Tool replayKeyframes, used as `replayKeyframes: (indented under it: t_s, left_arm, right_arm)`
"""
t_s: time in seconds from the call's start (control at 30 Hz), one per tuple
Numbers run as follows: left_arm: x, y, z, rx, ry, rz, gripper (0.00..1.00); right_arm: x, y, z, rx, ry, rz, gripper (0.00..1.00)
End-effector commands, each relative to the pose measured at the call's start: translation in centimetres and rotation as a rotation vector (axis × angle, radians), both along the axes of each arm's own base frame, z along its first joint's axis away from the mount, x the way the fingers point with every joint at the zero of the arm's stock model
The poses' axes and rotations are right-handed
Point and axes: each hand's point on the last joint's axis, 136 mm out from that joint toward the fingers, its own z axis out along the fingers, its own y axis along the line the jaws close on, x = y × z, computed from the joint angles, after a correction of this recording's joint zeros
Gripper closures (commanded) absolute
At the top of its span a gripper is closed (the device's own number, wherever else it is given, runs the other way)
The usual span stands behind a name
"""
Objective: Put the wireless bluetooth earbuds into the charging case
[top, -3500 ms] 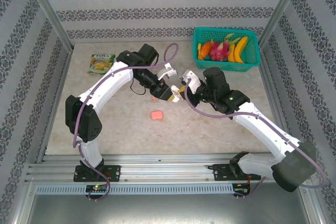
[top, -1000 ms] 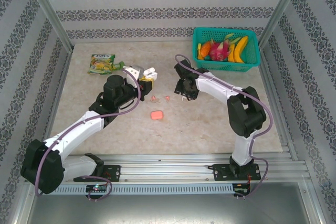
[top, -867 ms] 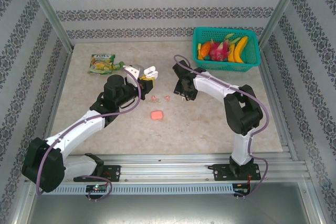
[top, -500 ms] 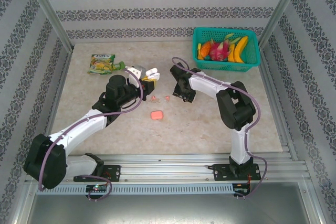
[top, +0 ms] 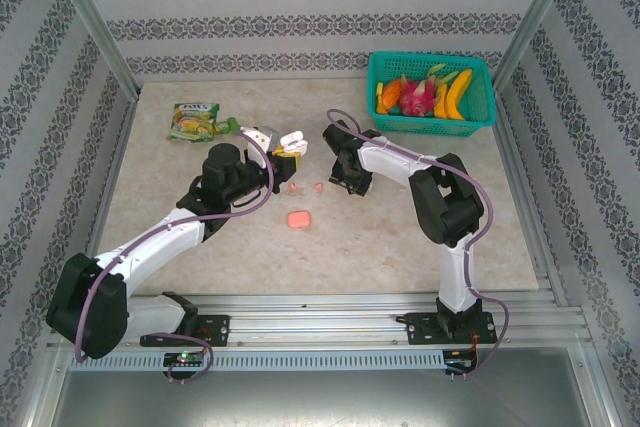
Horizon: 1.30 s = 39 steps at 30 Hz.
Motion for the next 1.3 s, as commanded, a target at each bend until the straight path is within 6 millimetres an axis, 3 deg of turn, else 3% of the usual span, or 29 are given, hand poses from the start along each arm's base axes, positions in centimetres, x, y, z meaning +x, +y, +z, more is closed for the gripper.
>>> replayKeyframes:
  t_s: [0.0, 0.7, 1.27]
  left_arm:
    - [0.02, -0.18, 1.00, -0.030, -0.040, -0.015, 1.00]
    - [0.24, -0.38, 0.82, -0.034, -0.031, -0.021, 1.00]
    - [0.39, -0.49, 0.76, -0.040, -0.023, -0.021, 1.00]
  right_arm:
    - [0.49, -0.62, -0.32, -0.038, 0.003, -0.016, 0.48]
    - [1.17, -1.59, -0.78, -0.086, 0.004, -0.013, 0.53]
    - [1.10, -1.02, -1.21, -0.071, 0.013, -0.003, 0.54]
